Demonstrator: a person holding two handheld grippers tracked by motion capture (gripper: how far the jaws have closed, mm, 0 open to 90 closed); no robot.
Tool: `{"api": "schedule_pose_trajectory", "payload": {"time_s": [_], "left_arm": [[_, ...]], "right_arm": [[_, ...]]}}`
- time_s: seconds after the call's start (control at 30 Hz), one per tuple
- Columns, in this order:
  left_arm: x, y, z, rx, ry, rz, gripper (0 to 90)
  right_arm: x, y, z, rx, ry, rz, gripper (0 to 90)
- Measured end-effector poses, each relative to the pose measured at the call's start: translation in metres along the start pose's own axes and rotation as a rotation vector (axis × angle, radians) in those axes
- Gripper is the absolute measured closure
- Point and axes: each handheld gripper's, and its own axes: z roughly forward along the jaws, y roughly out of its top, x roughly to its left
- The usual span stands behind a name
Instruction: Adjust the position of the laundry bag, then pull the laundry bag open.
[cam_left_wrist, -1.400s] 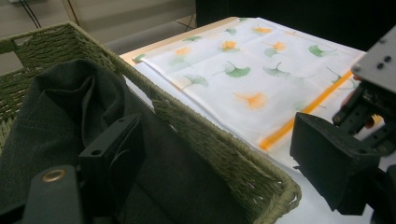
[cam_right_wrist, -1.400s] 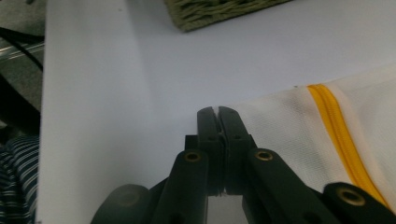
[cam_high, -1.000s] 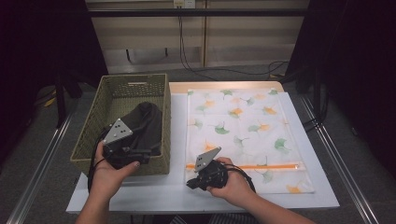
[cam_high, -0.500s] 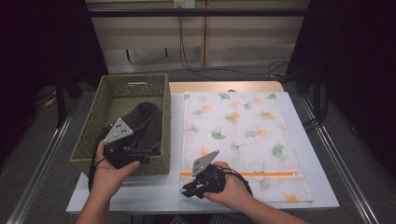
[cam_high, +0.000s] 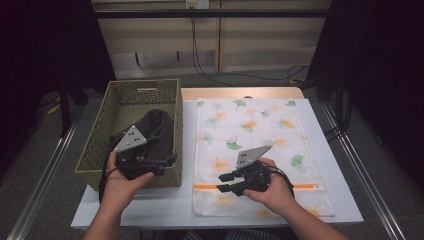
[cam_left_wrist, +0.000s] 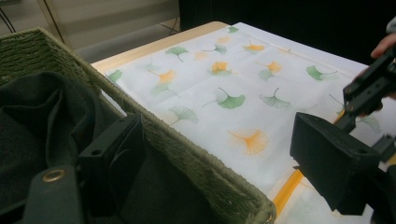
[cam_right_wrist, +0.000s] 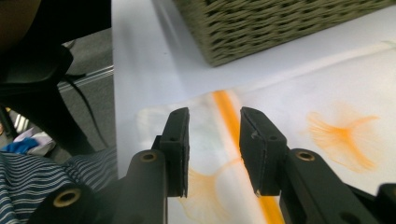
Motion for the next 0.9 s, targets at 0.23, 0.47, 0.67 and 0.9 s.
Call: {"api": "schedule_pose_trajectory", "payload": {"time_s": [0.23, 0.47, 0.67, 0.9], "left_arm": [[-0.007, 0.002, 0.002, 0.018, -0.002, 0.019, 18.6], [-0.012, 0.002, 0.005, 0.023, -0.018, 0.023, 18.6], [-0.017, 0.004, 0.008, 0.031, -0.030, 0.036, 18.8], [-0.024, 0.007, 0.017, 0.046, -0.062, 0.058, 18.8]], "right_arm": [[-0.012, -0.007, -0.035, -0.034, -0.076, 0.006, 63.7], [-0.022, -0.018, -0.063, -0.053, -0.143, 0.029, 63.1], [-0.031, -0.030, -0.086, -0.052, -0.186, 0.059, 62.8], [-0.037, -0.052, -0.114, -0.051, -0.257, 0.110, 62.2]]}}
